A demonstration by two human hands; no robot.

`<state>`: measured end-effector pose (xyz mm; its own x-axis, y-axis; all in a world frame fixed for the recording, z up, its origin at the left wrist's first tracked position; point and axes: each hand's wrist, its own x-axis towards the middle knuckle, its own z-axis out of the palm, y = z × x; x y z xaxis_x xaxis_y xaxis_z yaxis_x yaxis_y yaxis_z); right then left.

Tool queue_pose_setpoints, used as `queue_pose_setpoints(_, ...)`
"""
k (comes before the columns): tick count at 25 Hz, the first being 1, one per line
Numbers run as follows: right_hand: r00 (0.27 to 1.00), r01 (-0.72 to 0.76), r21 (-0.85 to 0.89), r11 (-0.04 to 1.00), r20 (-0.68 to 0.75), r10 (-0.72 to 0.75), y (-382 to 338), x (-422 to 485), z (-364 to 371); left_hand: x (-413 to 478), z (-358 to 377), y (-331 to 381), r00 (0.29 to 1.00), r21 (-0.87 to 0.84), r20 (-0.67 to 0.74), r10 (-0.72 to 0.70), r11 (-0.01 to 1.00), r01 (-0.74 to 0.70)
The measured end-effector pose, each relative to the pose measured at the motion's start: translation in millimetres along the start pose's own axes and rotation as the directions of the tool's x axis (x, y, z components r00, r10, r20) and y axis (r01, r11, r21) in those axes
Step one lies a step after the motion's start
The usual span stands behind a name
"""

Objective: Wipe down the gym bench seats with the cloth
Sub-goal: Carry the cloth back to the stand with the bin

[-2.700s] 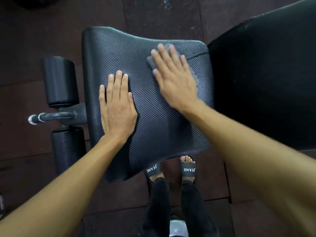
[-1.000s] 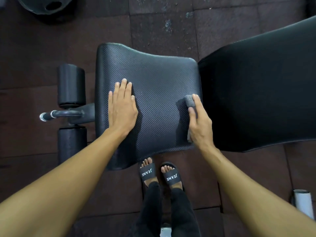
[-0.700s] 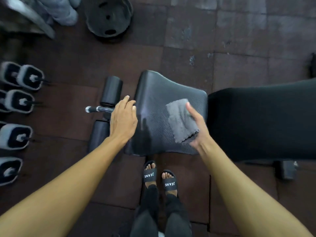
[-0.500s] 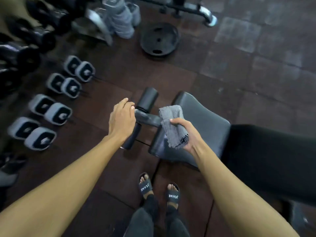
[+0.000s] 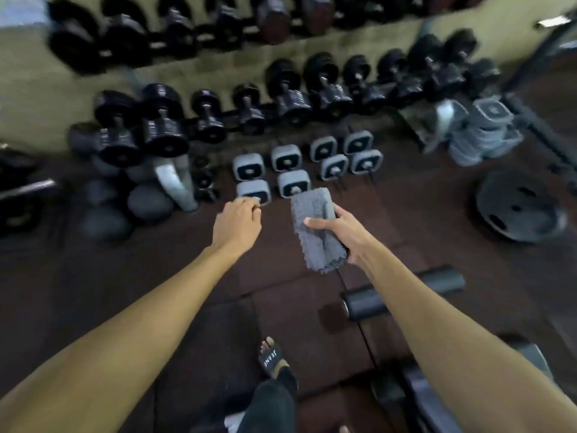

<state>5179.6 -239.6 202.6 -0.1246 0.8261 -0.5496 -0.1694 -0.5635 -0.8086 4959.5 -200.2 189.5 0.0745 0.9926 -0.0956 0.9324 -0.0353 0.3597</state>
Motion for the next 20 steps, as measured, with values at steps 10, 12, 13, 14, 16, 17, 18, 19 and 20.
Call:
queue_pose_setpoints(10, 0.892, 0.11, -0.435, 0.894, 0.441, 0.104, -68.6, 173.5, 351.5, 4.3, -145.3, -282.2, 0.789, -0.168, -0.112, -0.604, 0.794, 0.584)
queue_pose_setpoints(12, 0.83, 0.134, -0.485, 0.864, 0.531, 0.17, -69.4, 198.9, 415.0, -0.1, -165.3, -327.8, 0.703, -0.193, -0.111, -0.702, 0.709, 0.678)
queue_pose_setpoints(13, 0.8, 0.156, -0.512, 0.845, 0.567, 0.196, -69.9, 211.7, 444.4, 0.7, -174.2, -348.7, 0.659, -0.211, -0.112, -0.743, 0.666, 0.715)
queue_pose_setpoints(14, 0.771, 0.178, -0.531, 0.829, 0.599, 0.217, -70.3, 225.1, 472.8, 3.7, -182.5, -369.2, 0.618, -0.232, -0.122, -0.777, 0.628, 0.743)
queue_pose_setpoints(16, 0.701, 0.227, -0.554, 0.801, 0.664, 0.26, -71.9, 253.4, 529.8, 15.3, -197.8, -410.5, 0.537, -0.275, -0.164, -0.827, 0.562, 0.78)
queue_pose_setpoints(17, 0.655, 0.257, -0.56, 0.787, 0.7, 0.284, -74.3, 269.9, 561.9, 24.1, -208.2, -431.3, 0.493, -0.296, -0.191, -0.849, 0.529, 0.796)
queue_pose_setpoints(18, 0.619, 0.283, -0.566, 0.774, 0.724, 0.304, -76.8, 285.5, 590.2, 32.3, -218.0, -450.3, 0.452, -0.316, -0.213, -0.866, 0.498, 0.807)
queue_pose_setpoints(19, 0.589, 0.306, -0.574, 0.759, 0.741, 0.323, -80.6, 300.7, 618.6, 40.0, -228.7, -468.8, 0.407, -0.341, -0.231, -0.884, 0.465, 0.817)
queue_pose_setpoints(20, 0.556, 0.329, -0.58, 0.745, 0.757, 0.343, -85.3, 314.3, 647.6, 47.0, -239.9, -487.1, 0.359, -0.367, -0.245, -0.901, 0.429, 0.825)
